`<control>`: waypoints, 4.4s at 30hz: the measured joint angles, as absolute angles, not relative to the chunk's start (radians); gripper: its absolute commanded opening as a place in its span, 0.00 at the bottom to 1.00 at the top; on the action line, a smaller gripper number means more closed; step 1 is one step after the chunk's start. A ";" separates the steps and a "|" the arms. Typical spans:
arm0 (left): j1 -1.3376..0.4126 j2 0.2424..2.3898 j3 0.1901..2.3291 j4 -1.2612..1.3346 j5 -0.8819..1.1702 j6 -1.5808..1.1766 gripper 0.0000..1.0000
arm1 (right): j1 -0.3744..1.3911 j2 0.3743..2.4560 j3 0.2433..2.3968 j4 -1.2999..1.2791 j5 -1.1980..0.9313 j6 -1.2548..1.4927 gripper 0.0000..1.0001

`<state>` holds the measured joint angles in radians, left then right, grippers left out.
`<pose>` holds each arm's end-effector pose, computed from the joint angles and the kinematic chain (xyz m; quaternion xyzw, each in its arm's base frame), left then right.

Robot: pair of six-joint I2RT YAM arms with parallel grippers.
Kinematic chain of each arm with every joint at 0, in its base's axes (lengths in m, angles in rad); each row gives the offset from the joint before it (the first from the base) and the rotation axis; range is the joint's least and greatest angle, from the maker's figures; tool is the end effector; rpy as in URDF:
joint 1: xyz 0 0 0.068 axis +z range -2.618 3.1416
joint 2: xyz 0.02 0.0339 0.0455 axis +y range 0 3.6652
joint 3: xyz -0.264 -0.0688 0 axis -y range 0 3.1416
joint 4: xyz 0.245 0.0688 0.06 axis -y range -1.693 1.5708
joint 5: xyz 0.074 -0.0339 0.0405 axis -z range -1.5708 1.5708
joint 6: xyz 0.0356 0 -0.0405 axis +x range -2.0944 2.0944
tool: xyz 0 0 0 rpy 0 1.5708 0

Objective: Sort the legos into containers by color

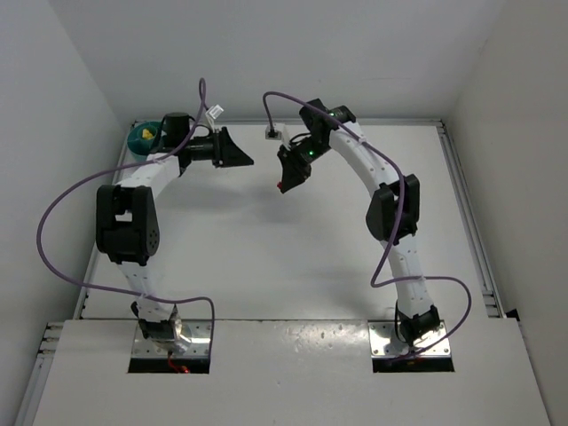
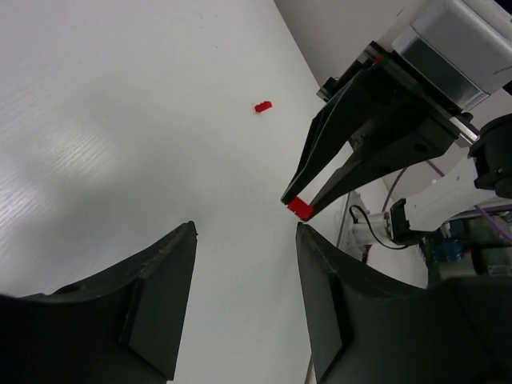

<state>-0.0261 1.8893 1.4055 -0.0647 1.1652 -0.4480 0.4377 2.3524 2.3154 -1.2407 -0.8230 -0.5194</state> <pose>0.4216 -0.0437 0.2575 0.1107 0.7685 -0.5624 0.2844 0.4249 0.2277 0.2578 -0.4694 0.7779 0.3899 0.1499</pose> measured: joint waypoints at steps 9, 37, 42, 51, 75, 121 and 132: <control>-0.126 1.862 1.285 -0.009 1.218 -0.257 0.51 | 0.454 2.358 2.298 -1.233 -0.872 -0.500 0.09; -0.148 1.727 1.201 -0.318 1.418 0.357 0.49 | 0.498 2.358 2.271 -1.343 -0.969 -0.683 0.08; -0.151 1.751 1.202 -0.344 1.418 0.366 0.47 | 0.524 2.358 2.291 -1.340 -0.945 -0.697 0.07; -0.151 1.771 1.214 -0.377 1.418 0.386 0.45 | 0.561 2.358 2.310 -1.336 -0.932 -0.707 0.07; -0.153 1.810 1.293 -0.594 1.426 0.550 0.18 | 0.567 2.358 2.325 -1.317 -0.900 -0.692 0.07; 0.079 2.051 1.990 -0.745 0.595 0.083 0.00 | 0.373 2.230 2.079 -1.197 -0.664 -0.576 0.51; 0.277 2.051 1.993 -0.712 0.278 -0.066 0.00 | 0.344 2.196 2.002 -1.138 -0.528 -0.511 0.52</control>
<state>0.2768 2.0506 1.9926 -0.7124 0.2775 -0.0658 0.3443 2.1963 2.0022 -1.1381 -0.5278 -0.5110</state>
